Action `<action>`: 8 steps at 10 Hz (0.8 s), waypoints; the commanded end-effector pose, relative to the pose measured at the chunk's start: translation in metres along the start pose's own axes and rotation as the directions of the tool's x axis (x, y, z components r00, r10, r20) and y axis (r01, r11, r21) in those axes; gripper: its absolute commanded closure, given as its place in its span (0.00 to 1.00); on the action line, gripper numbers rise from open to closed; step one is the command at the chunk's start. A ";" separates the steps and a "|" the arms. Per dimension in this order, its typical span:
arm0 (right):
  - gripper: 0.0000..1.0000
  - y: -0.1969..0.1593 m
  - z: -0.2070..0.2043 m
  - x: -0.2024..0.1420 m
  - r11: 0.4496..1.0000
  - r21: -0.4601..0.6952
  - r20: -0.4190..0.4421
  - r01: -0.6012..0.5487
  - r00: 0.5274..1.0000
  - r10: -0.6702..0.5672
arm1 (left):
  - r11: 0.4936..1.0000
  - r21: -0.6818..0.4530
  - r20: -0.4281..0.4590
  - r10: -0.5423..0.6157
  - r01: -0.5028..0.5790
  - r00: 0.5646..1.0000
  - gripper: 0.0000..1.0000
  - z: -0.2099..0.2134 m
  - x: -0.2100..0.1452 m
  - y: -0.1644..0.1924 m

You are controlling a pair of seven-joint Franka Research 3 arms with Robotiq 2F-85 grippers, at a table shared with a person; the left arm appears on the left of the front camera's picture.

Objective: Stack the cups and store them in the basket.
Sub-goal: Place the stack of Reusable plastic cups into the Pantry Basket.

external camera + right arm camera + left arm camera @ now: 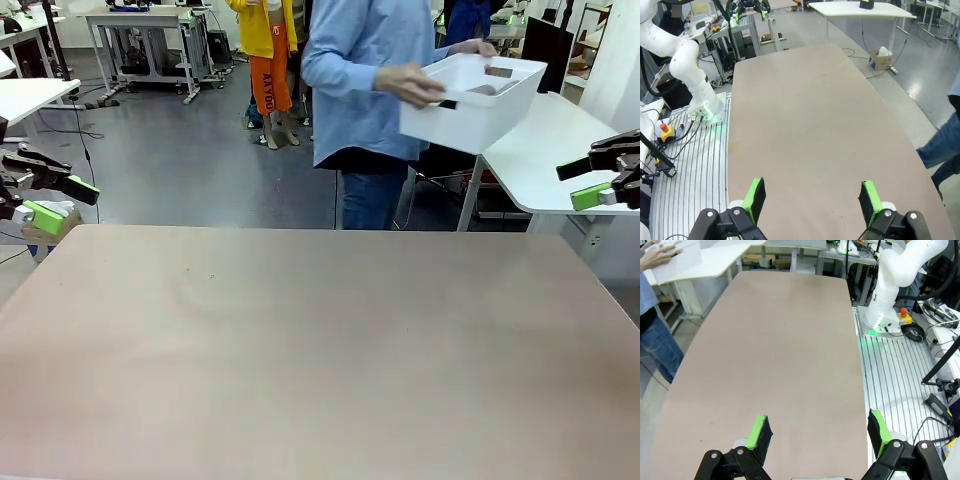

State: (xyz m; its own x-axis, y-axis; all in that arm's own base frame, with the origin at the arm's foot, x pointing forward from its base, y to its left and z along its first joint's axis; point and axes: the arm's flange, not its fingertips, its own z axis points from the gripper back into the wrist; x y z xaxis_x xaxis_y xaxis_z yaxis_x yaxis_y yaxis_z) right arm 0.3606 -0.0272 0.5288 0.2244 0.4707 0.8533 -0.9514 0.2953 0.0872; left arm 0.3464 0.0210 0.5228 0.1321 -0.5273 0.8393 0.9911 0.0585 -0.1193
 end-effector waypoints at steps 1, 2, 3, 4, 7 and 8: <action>0.00 0.003 -0.001 -0.002 1.000 0.001 0.022 -0.017 1.000 0.017 | 1.000 0.006 0.007 -0.004 0.004 1.000 0.00 0.000 0.002 0.000; 0.00 0.003 -0.001 -0.002 1.000 0.001 0.022 -0.017 1.000 0.017 | 1.000 0.006 0.007 -0.004 0.004 1.000 0.00 0.000 0.002 0.000; 0.00 0.003 -0.001 -0.002 1.000 0.001 0.022 -0.017 1.000 0.017 | 1.000 0.006 0.007 -0.004 0.004 1.000 0.00 0.000 0.002 0.000; 0.00 0.003 -0.001 -0.002 1.000 0.001 0.022 -0.017 1.000 0.017 | 1.000 0.006 0.007 -0.004 0.004 1.000 0.00 0.000 0.002 0.000; 0.00 0.003 -0.001 -0.002 1.000 0.001 0.022 -0.017 1.000 0.017 | 1.000 0.006 0.007 -0.004 0.004 1.000 0.00 0.000 0.002 0.000; 0.00 0.003 -0.001 -0.002 1.000 0.001 0.022 -0.017 1.000 0.017 | 1.000 0.006 0.007 -0.004 0.004 1.000 0.00 0.000 0.002 0.000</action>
State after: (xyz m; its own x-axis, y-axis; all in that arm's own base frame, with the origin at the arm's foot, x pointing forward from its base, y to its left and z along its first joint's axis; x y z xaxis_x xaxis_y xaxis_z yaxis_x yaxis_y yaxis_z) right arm 0.3606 -0.0272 0.5288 0.2244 0.4707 0.8533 -0.9514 0.2954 0.0873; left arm 0.3464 0.0210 0.5228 0.1321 -0.5273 0.8393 0.9911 0.0585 -0.1193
